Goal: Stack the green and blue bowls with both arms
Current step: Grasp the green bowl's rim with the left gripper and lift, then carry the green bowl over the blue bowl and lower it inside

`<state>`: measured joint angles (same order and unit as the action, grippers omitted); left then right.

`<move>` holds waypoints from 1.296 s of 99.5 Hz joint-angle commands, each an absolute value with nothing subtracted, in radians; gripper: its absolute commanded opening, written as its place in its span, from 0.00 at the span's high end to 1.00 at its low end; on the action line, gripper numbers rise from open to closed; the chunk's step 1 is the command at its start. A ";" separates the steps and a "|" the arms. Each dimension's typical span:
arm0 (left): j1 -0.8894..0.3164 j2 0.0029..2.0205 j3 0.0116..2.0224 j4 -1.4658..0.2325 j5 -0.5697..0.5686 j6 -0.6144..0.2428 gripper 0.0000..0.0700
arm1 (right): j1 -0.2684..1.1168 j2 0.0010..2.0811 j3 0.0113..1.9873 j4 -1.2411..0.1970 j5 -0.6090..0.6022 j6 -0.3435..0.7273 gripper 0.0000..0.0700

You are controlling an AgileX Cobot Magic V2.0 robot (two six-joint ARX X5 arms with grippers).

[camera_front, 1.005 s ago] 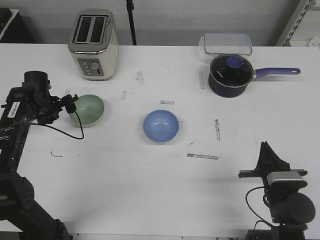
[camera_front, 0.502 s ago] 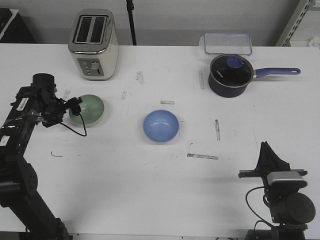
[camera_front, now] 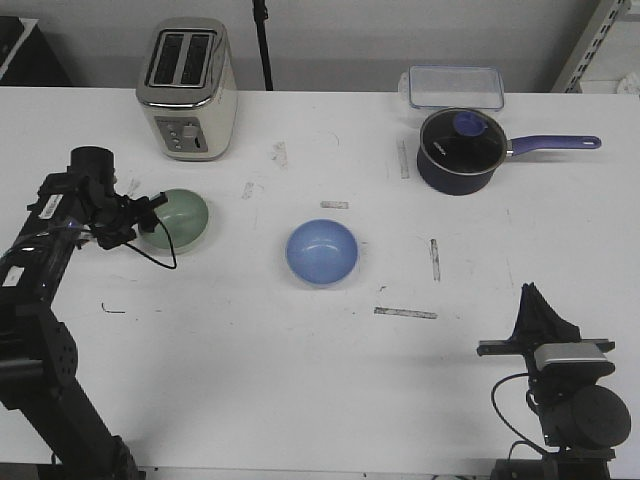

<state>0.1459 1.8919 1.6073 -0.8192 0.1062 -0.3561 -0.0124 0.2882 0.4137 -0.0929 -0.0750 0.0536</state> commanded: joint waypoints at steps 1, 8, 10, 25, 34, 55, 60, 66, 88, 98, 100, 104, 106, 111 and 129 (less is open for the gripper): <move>0.143 1.926 1.628 -0.826 0.105 -0.361 0.72 | -0.012 0.288 0.410 -0.082 -0.074 0.062 0.98; 0.138 1.930 1.628 -0.830 0.105 -0.361 0.73 | -0.012 0.288 0.410 -0.082 -0.074 0.062 0.98; 0.136 1.930 1.628 -0.830 0.105 -0.361 0.73 | -0.012 0.288 0.410 -0.082 -0.074 0.063 0.98; 0.135 1.932 1.628 -0.831 0.105 -0.361 0.89 | -0.012 0.288 0.410 -0.082 -0.074 0.062 0.98; 0.135 1.932 1.628 -0.833 0.105 -0.361 0.92 | -0.012 0.288 0.410 -0.082 -0.074 0.063 0.98; 0.133 1.925 1.628 -0.827 0.105 -0.361 1.00 | -0.012 0.288 0.410 -0.082 -0.074 0.063 0.98; 0.126 1.919 1.628 -0.826 0.105 -0.365 1.00 | -0.012 0.288 0.410 -0.082 -0.074 0.062 0.98; 0.123 1.906 1.628 -0.827 0.106 -0.383 1.00 | -0.012 0.288 0.410 -0.082 -0.074 0.063 0.98; 0.109 1.827 1.628 -0.834 0.117 -0.410 1.00 | -0.012 0.288 0.410 -0.082 -0.074 0.062 0.98; 0.088 1.786 1.628 -0.840 0.117 -0.413 1.00 | -0.012 0.288 0.410 -0.082 -0.074 0.063 0.98; 0.082 1.779 1.628 -0.840 0.117 -0.413 1.00 | -0.012 0.288 0.410 -0.082 -0.074 0.062 0.98; 0.067 1.763 1.628 -0.841 0.118 -0.414 1.00 | -0.012 0.288 0.410 -0.082 -0.074 0.062 0.98; 0.060 1.755 1.628 -0.841 0.122 -0.414 1.00 | -0.012 0.288 0.410 -0.082 -0.074 0.062 0.98; 0.039 1.739 1.628 -0.839 0.137 -0.418 1.00 | -0.012 0.288 0.410 -0.082 -0.074 0.063 0.98; -0.072 1.703 1.628 -0.826 0.220 -0.481 1.00 | -0.012 0.288 0.410 -0.082 -0.074 0.062 0.98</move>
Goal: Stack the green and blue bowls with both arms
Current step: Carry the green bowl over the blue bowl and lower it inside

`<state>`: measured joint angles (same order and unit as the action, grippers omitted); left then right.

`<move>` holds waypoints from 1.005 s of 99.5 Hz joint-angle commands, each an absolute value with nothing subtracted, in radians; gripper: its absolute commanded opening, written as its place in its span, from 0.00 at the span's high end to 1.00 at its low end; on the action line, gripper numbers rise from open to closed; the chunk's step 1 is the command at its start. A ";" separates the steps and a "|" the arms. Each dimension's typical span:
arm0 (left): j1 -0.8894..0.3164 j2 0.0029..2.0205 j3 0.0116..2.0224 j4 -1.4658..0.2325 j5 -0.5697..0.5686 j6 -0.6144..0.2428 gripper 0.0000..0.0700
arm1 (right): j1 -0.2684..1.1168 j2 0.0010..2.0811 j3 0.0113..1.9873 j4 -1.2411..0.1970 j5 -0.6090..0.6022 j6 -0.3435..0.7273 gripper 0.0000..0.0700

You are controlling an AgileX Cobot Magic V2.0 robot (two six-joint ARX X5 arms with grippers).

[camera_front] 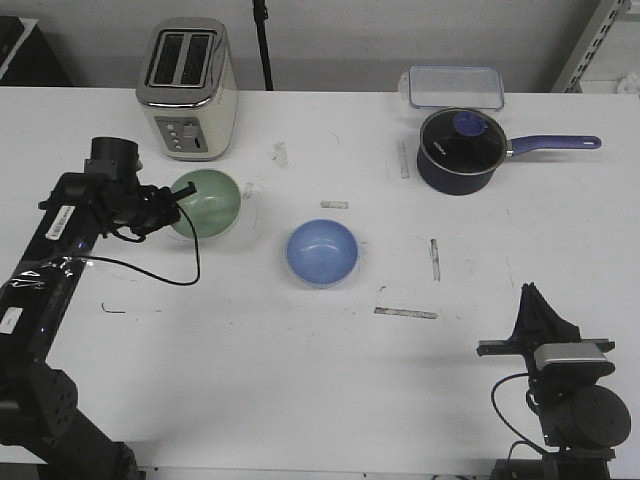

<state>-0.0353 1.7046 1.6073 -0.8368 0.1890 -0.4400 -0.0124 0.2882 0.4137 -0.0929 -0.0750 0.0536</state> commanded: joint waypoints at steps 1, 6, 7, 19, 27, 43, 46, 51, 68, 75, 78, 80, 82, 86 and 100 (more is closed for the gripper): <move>-0.081 1.703 1.628 -0.824 0.224 -0.485 1.00 | -0.012 0.288 0.410 -0.082 -0.074 0.062 0.98; -0.125 1.702 1.628 -0.810 0.241 -0.498 1.00 | -0.012 0.288 0.410 -0.082 -0.074 0.062 0.98; -0.134 1.702 1.628 -0.807 0.243 -0.501 1.00 | -0.012 0.288 0.410 -0.082 -0.074 0.063 0.98; -0.249 1.708 1.628 -0.759 0.249 -0.552 1.00 | -0.012 0.288 0.410 -0.082 -0.074 0.062 0.98; -0.315 1.712 1.628 -0.714 0.248 -0.575 1.00 | -0.012 0.288 0.410 -0.082 -0.074 0.062 0.98; -0.421 1.729 1.628 -0.634 0.238 -0.594 1.00 | -0.012 0.288 0.410 -0.082 -0.074 0.062 0.98; -0.439 1.733 1.628 -0.630 0.231 -0.597 1.00 | -0.012 0.288 0.410 -0.082 -0.074 0.063 0.98; -0.466 1.739 1.628 -0.630 0.207 -0.598 1.00 | -0.012 0.288 0.410 -0.082 -0.074 0.063 0.98; -0.538 1.766 1.628 -0.635 0.127 -0.615 1.00 | -0.012 0.288 0.410 -0.082 -0.074 0.063 0.98; -0.551 1.781 1.628 -0.635 0.122 -0.616 1.00 | -0.012 0.288 0.410 -0.082 -0.074 0.062 0.98; -0.554 1.786 1.628 -0.636 0.122 -0.619 1.00 | -0.012 0.288 0.410 -0.082 -0.074 0.062 0.98; -0.556 1.789 1.628 -0.639 0.122 -0.619 1.00 | -0.012 0.288 0.410 -0.082 -0.074 0.062 0.98; -0.557 1.794 1.628 -0.640 0.119 -0.619 1.00 | -0.012 0.288 0.410 -0.082 -0.074 0.063 0.98; -0.558 1.802 1.628 -0.648 0.111 -0.620 1.00 | -0.012 0.288 0.410 -0.082 -0.074 0.062 0.98; -0.558 1.815 1.628 -0.676 0.051 -0.621 1.00 | -0.012 0.288 0.410 -0.082 -0.074 0.062 0.98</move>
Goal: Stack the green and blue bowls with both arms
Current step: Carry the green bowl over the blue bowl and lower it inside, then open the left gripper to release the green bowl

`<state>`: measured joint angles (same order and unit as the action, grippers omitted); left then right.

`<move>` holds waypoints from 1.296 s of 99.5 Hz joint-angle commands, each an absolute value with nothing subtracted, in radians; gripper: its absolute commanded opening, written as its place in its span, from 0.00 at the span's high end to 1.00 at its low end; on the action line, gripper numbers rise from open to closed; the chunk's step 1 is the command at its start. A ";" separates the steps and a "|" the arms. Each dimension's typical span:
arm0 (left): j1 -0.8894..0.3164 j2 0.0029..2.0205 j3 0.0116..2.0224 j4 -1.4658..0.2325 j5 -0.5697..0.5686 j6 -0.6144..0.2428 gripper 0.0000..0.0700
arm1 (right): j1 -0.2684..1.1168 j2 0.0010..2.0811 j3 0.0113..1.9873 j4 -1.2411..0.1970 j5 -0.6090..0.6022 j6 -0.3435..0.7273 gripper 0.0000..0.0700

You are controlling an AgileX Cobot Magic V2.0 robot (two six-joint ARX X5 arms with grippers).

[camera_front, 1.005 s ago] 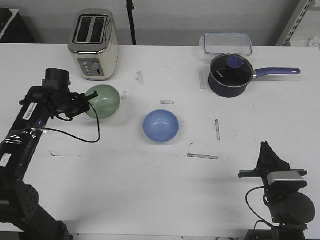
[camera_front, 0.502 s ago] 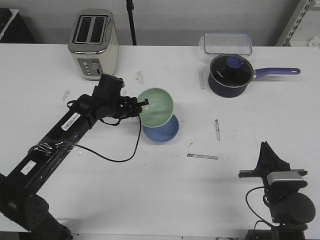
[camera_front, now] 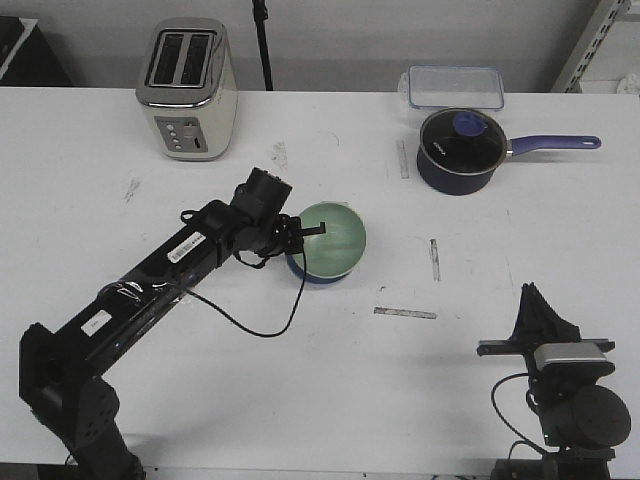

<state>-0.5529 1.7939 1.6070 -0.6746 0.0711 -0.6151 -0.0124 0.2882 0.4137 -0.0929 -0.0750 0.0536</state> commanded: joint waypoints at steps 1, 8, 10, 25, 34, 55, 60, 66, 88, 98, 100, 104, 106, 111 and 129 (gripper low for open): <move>-0.558 1.815 1.628 -0.677 0.048 -0.621 1.00 | -0.012 0.288 0.410 -0.082 -0.074 0.062 0.98; -0.557 1.817 1.628 -0.679 0.047 -0.617 1.00 | -0.012 0.288 0.410 -0.082 -0.074 0.062 0.98; -0.557 1.817 1.628 -0.679 0.048 -0.617 1.00 | -0.012 0.288 0.410 -0.082 -0.074 0.062 0.98; -0.557 1.817 1.628 -0.686 0.048 -0.618 1.00 | -0.012 0.288 0.410 -0.082 -0.074 0.062 0.98; -0.557 1.822 1.628 -0.687 0.048 -0.617 1.00 | -0.012 0.288 0.410 -0.082 -0.074 0.062 0.98; -0.557 1.847 1.628 -0.723 0.048 -0.617 0.91 | -0.012 0.288 0.410 -0.082 -0.074 0.062 0.98; -0.557 1.849 1.628 -0.727 0.048 -0.617 0.87 | -0.012 0.288 0.410 -0.082 -0.074 0.062 0.98; -0.557 1.850 1.628 -0.723 0.048 -0.616 0.87 | -0.012 0.288 0.410 -0.082 -0.074 0.063 0.98; -0.557 1.848 1.628 -0.704 0.049 -0.614 0.83 | -0.012 0.288 0.410 -0.082 -0.074 0.062 0.98; -0.556 1.838 1.628 -0.701 0.049 -0.614 0.75 | -0.012 0.288 0.410 -0.082 -0.074 0.062 0.98; -0.556 1.835 1.628 -0.699 0.049 -0.614 0.75 | -0.012 0.288 0.410 -0.082 -0.074 0.062 0.98; -0.555 1.827 1.628 -0.699 0.049 -0.614 0.75 | -0.012 0.288 0.410 -0.082 -0.074 0.062 0.98; -0.554 1.823 1.628 -0.699 0.049 -0.614 0.75 | -0.012 0.288 0.410 -0.082 -0.074 0.062 0.98; -0.554 1.814 1.628 -0.699 0.048 -0.614 0.75 | -0.012 0.288 0.410 -0.082 -0.074 0.063 0.98; -0.551 1.771 1.628 -0.706 0.049 -0.614 0.75 | -0.012 0.288 0.410 -0.082 -0.074 0.063 0.98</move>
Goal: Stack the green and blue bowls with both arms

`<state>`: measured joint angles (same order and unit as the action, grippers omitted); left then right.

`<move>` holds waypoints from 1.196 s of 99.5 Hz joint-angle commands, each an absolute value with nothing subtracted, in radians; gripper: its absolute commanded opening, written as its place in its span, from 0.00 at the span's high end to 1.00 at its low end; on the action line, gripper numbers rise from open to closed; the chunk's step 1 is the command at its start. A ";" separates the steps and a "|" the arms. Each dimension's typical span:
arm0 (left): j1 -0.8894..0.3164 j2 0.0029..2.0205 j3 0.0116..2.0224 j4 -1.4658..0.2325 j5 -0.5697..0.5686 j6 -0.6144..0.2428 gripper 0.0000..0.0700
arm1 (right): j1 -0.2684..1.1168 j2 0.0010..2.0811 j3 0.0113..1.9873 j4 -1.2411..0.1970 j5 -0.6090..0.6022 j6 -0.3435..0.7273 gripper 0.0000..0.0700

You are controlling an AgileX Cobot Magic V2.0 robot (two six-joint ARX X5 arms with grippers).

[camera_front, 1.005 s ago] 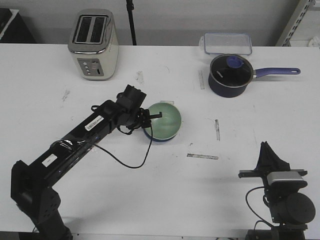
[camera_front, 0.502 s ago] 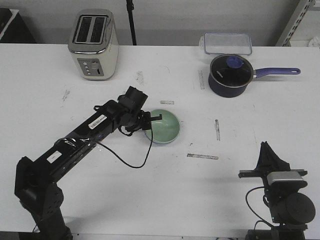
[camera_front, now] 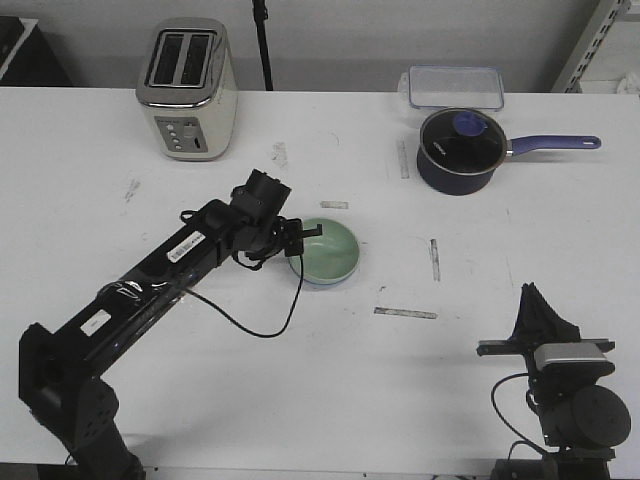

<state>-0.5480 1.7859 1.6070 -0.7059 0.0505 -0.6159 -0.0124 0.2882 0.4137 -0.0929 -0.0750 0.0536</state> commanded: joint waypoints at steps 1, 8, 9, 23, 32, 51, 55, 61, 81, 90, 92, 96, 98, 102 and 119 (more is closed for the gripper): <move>-0.551 1.768 1.628 -0.706 0.049 -0.614 0.76 | -0.012 0.288 0.410 -0.082 -0.074 0.062 0.98; -0.551 1.745 1.628 -0.701 0.048 -0.612 0.76 | -0.012 0.288 0.410 -0.082 -0.074 0.063 0.98; -0.551 1.742 1.628 -0.701 0.048 -0.612 0.76 | -0.012 0.288 0.410 -0.082 -0.074 0.063 0.98; -0.546 1.698 1.628 -0.696 0.048 -0.579 0.78 | -0.012 0.288 0.410 -0.082 -0.074 0.063 0.98; -0.526 1.673 1.627 -0.698 0.048 -0.548 0.91 | -0.012 0.288 0.410 -0.082 -0.074 0.062 0.98; -0.476 1.629 1.624 -0.686 0.048 -0.458 1.00 | -0.012 0.288 0.410 -0.082 -0.074 0.062 0.98; -0.468 1.618 1.620 -0.674 0.048 -0.422 1.00 | -0.012 0.288 0.410 -0.082 -0.074 0.062 0.98; -0.455 1.601 1.608 -0.648 0.048 -0.371 1.00 | -0.012 0.288 0.410 -0.082 -0.074 0.062 0.98; -0.409 1.512 1.519 -0.534 0.049 -0.213 1.00 | -0.012 0.288 0.410 -0.082 -0.074 0.062 0.98; -0.384 1.455 1.456 -0.477 0.049 -0.164 1.00 | -0.012 0.288 0.410 -0.082 -0.074 0.062 0.98; -0.378 1.441 1.440 -0.465 0.049 -0.155 1.00 | -0.012 0.288 0.410 -0.082 -0.074 0.062 0.98; -0.366 1.413 1.406 -0.437 0.049 -0.133 1.00 | -0.012 0.288 0.410 -0.082 -0.074 0.062 0.98; -0.359 1.398 1.388 -0.421 0.049 -0.120 1.00 | -0.012 0.288 0.410 -0.082 -0.074 0.062 0.98; -0.346 1.369 1.351 -0.392 0.049 -0.090 1.00 | -0.012 0.288 0.410 -0.082 -0.074 0.062 0.98; -0.279 1.229 1.167 -0.243 0.049 0.012 1.00 | -0.012 0.288 0.410 -0.082 -0.074 0.062 0.98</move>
<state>-0.2974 1.2633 1.2152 -0.2951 0.0505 -0.0650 -0.0124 0.2882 0.4137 -0.0929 -0.0750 0.0536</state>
